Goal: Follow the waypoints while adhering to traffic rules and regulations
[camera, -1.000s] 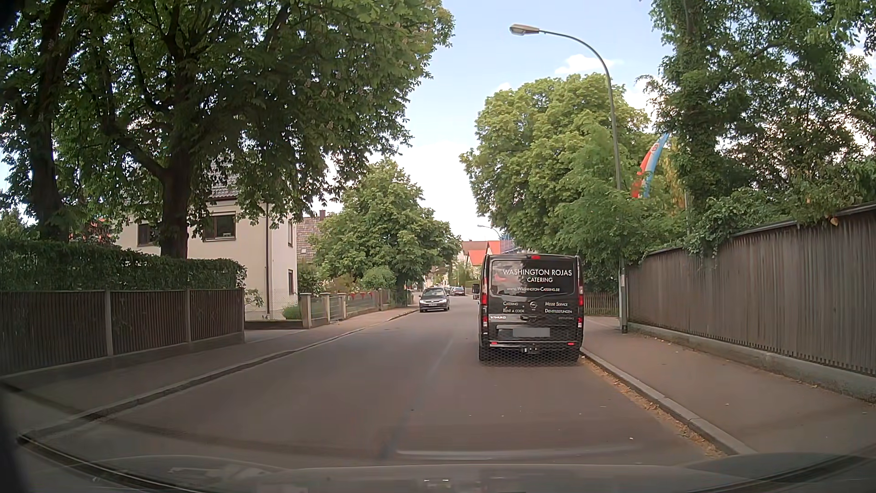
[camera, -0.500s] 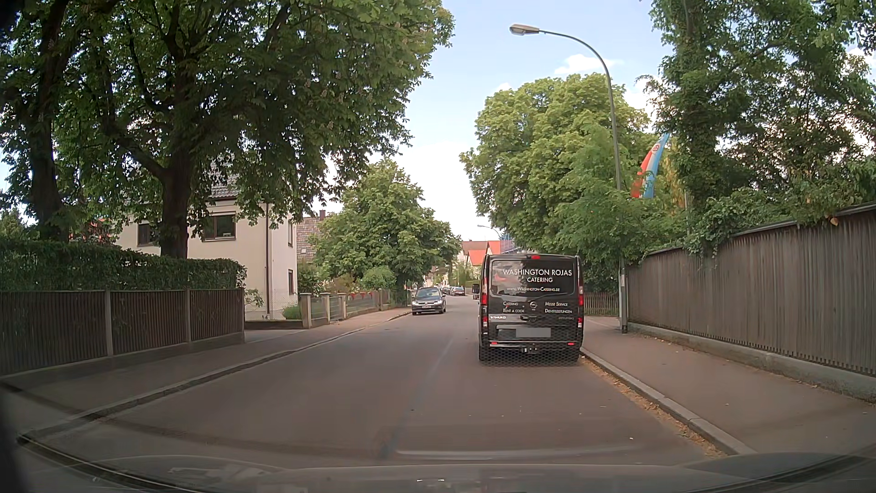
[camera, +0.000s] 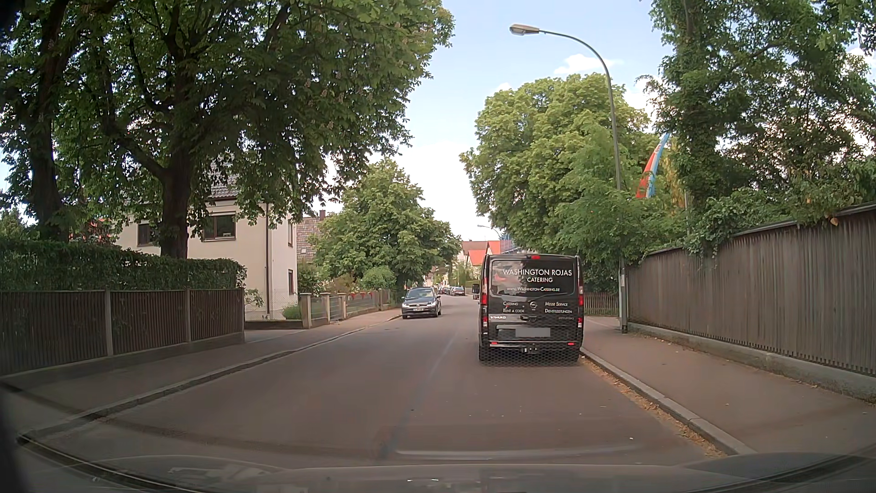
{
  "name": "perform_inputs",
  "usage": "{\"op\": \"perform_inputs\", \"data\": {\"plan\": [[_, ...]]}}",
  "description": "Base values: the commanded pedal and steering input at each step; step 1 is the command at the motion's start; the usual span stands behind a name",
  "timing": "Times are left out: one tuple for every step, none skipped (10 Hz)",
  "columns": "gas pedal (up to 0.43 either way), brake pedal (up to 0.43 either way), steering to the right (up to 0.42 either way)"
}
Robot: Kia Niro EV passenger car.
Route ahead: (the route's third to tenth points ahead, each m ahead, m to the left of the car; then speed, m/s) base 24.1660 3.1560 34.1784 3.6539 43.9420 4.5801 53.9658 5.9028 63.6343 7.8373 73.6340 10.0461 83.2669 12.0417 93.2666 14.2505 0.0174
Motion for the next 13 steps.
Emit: {"op": "perform_inputs", "data": {"plan": [[0.0,0.659,-0.056],[0.0,0.652,-0.056],[0.0,0.659,-0.054],[0.0,0.659,-0.054],[0.0,0.659,-0.054],[0.0,0.665,-0.054],[0.0,0.671,-0.054],[0.0,0.665,-0.054],[0.0,0.671,-0.054],[0.0,0.671,-0.054],[0.0,0.665,-0.054],[0.0,0.634,-0.054],[0.0,0.622,-0.054]]}}
